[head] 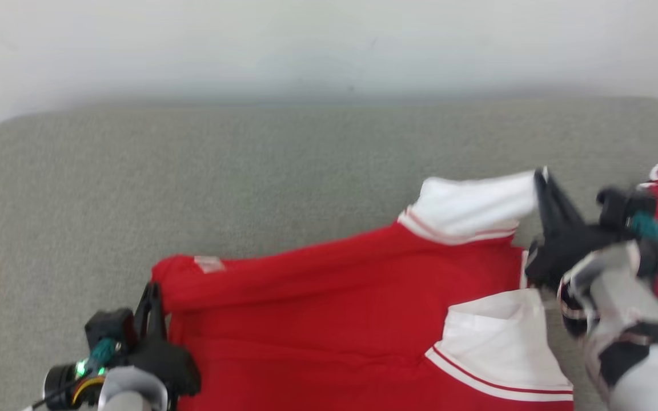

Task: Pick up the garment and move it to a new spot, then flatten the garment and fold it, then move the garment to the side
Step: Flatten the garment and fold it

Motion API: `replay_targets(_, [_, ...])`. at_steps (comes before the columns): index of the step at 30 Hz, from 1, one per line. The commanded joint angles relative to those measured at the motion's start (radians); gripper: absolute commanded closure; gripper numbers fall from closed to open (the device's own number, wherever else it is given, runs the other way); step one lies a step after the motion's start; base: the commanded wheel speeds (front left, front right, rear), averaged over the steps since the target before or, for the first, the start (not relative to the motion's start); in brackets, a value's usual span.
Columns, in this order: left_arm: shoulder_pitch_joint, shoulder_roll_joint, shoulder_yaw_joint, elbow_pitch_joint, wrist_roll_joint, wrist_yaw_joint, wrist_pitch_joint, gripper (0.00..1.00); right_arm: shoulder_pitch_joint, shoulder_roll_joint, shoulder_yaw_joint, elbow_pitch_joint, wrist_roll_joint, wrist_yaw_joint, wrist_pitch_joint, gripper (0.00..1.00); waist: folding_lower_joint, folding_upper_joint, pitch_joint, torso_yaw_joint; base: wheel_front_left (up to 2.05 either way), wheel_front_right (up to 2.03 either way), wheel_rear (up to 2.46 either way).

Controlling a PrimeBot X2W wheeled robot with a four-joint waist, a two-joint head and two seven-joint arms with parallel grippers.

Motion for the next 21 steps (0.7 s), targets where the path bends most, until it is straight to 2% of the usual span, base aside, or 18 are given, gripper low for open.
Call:
replay_targets(1, [0.038,0.007,0.016,-0.004,-0.007,-0.002,-0.003,1.0,0.068,0.005,-0.005,-0.036,0.01,-0.002,-0.004,1.0,0.0002,0.0001,-0.065,-0.051,0.0,0.0,0.0])
replay_targets(9, [0.156,-0.006,0.044,-0.003,-0.007,-0.013,-0.003,1.0,0.336,0.057,-0.05,-0.14,0.039,-0.002,-0.004,1.0,0.0002,0.0001,-0.121,-0.083,0.0,0.0,0.0])
replay_targets(21, [0.253,-0.028,0.079,-0.036,-0.011,-0.01,-0.003,1.0,0.477,0.122,-0.141,-0.165,-0.023,-0.002,-0.004,1.0,0.0002,0.0001,-0.144,-0.086,0.0,0.0,0.0])
